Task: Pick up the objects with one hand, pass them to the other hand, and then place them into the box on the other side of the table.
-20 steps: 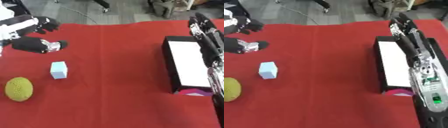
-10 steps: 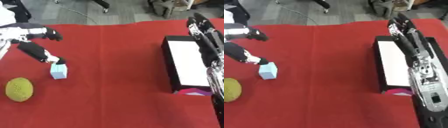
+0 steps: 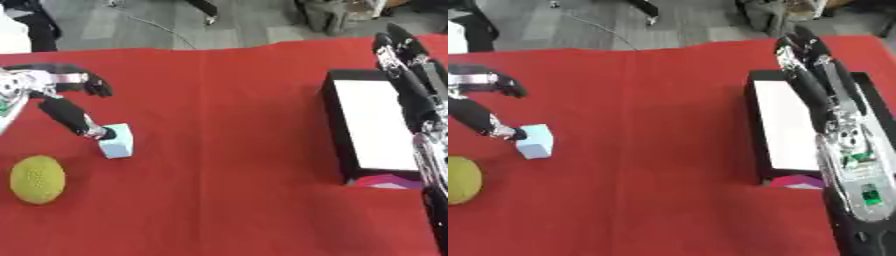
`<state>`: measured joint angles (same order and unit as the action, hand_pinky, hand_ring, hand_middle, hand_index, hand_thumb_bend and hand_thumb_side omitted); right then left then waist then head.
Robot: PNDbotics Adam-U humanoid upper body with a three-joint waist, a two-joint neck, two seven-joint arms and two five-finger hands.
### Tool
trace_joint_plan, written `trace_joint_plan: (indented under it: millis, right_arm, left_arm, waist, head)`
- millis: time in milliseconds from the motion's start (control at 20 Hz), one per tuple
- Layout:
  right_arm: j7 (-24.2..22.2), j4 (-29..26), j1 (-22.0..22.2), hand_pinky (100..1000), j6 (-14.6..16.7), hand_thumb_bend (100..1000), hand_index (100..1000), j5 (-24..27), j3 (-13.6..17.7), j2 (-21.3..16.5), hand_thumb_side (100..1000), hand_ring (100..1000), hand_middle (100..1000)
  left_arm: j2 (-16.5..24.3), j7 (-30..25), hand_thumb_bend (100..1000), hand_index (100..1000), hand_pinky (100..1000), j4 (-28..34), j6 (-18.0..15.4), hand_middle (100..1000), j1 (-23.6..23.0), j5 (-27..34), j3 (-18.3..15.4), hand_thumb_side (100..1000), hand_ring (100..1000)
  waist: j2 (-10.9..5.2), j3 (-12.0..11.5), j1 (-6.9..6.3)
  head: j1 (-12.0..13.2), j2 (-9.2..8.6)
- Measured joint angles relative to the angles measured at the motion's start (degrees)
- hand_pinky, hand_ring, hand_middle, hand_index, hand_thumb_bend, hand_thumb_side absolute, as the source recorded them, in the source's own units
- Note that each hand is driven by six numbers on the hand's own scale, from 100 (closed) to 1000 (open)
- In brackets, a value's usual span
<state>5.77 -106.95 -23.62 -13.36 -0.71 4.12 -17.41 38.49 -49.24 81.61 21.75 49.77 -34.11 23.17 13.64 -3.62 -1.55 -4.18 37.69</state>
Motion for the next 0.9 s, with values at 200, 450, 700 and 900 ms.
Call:
trace_joint_plan:
  millis: [200,450,700,900]
  right_arm:
    - [0.0,0.0,0.0,987,0.0,100,1000,0.0,0.0,0.0,653,1000,939]
    - [0.0,0.0,0.0,987,0.0,100,1000,0.0,0.0,0.0,653,1000,938]
    - [0.0,0.0,0.0,987,0.0,100,1000,0.0,0.0,0.0,654,1000,938]
    - [-0.1,0.1,-0.1,988,-0.1,100,1000,0.0,0.0,0.0,654,1000,938]
  left_arm:
    - [-0.1,0.0,547,880,1000,-1.8,0.0,836,-0.4,-0.5,0.3,332,950]
    - [-0.7,-0.3,573,861,1000,-5.0,-0.3,824,-0.4,-3.3,0.3,331,943]
    - [-2.0,-0.9,561,857,993,-7.4,-0.9,818,-0.4,-6.0,0.3,335,937]
    - [-3.0,-0.9,562,859,989,-8.7,-0.9,814,-0.4,-7.0,0.1,345,933]
  waist:
    - [0.02,0.0,0.23]
    - [0.07,0.0,0.39]
    - [0.18,0.0,0.56]
    - [0.2,0.1,0.6]
  head:
    - [0.3,0.48]
    - [0.5,0.51]
    - [0.5,0.48]
    - [0.5,0.39]
